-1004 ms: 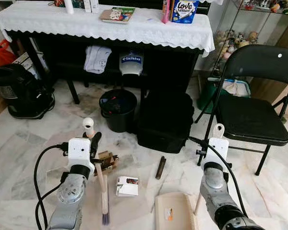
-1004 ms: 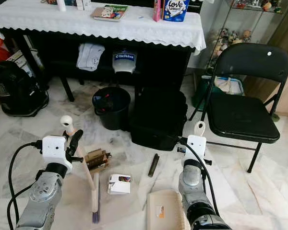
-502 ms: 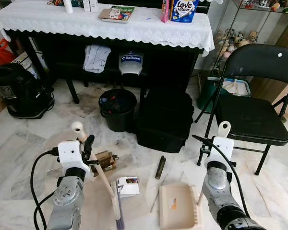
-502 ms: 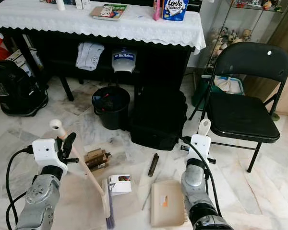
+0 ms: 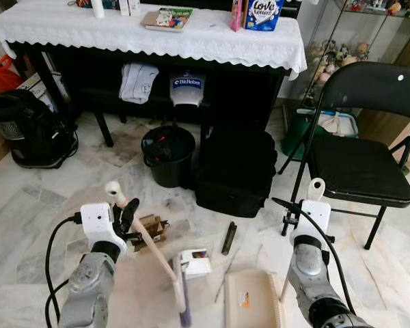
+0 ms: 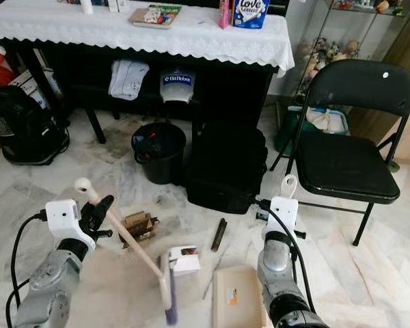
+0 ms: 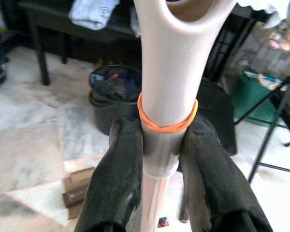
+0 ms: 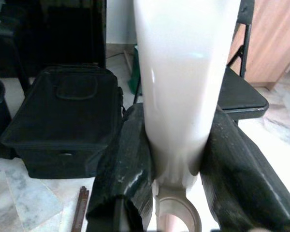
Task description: Sweep floor
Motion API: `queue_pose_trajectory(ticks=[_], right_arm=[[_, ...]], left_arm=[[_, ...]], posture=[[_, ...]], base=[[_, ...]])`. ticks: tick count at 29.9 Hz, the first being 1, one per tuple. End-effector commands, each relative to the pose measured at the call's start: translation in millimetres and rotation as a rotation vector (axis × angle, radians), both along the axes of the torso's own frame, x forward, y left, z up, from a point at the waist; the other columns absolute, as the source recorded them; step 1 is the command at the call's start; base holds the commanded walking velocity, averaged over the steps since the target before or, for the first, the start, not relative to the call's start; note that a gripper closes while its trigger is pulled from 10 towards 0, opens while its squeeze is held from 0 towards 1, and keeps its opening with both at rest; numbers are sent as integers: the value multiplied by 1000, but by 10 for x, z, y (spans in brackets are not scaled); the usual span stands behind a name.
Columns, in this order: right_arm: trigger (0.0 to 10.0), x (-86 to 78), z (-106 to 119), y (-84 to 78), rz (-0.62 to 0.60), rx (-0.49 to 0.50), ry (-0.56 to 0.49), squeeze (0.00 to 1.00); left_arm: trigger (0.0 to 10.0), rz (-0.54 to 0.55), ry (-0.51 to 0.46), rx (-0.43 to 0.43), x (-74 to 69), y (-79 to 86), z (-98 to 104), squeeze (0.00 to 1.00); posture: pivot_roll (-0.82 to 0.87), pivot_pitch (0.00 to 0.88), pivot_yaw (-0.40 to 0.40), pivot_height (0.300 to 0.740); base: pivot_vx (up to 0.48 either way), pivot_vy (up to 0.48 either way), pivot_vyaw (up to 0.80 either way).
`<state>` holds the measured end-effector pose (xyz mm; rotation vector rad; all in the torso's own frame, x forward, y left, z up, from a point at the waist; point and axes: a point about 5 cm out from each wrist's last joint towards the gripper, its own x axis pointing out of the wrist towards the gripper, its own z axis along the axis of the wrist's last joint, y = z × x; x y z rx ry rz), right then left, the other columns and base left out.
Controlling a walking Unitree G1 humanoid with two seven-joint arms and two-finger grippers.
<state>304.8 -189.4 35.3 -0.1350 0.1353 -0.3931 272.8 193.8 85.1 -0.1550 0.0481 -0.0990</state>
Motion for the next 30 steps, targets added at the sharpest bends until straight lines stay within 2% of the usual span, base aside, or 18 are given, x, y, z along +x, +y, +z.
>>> queue_pose_trajectory(ticks=[1,3,6,7,9,12,18,23,30], right_arm=[[10000,4,15,-25,-5,-6,-9,0],[10000,11,18,-16,-2,-4,-9,0],[10000,14,18,-12,1,-4,-8,0],[10000,14,18,-12,1,-4,-8,0],[10000,17,20,-3,2,-3,-9,0],[10000,21,24,7,4,-2,-11,0],[10000,27,36,3,2,1,-18,0],[10000,27,35,2,0,5,-19,0],[10000,25,33,-8,-5,8,-18,0]], left_arm=[[10000,-39,-4,5,-14,22,47,0],[10000,-39,-19,48,-2,100,105,0],[10000,23,-78,139,41,242,237,0],[10000,23,-78,139,41,242,237,0],[10000,71,-152,189,80,283,382,0],[10000,69,-194,213,105,219,452,0],[10000,16,-153,149,103,15,312,0],[10000,35,-130,118,86,-17,221,0],[10000,50,-129,108,73,-52,195,0]], posture=[[142,109,-30,740],[146,108,-31,740],[148,106,-30,740],[148,106,-30,740],[149,102,-30,740],[147,98,-31,740],[141,93,-29,740],[138,95,-28,740],[140,96,-28,740]], base=[[0,0,0],[0,0,0],[0,0,0],[0,0,0],[0,0,0],[0,0,0],[0,0,0],[0,0,0],[0,0,0]])
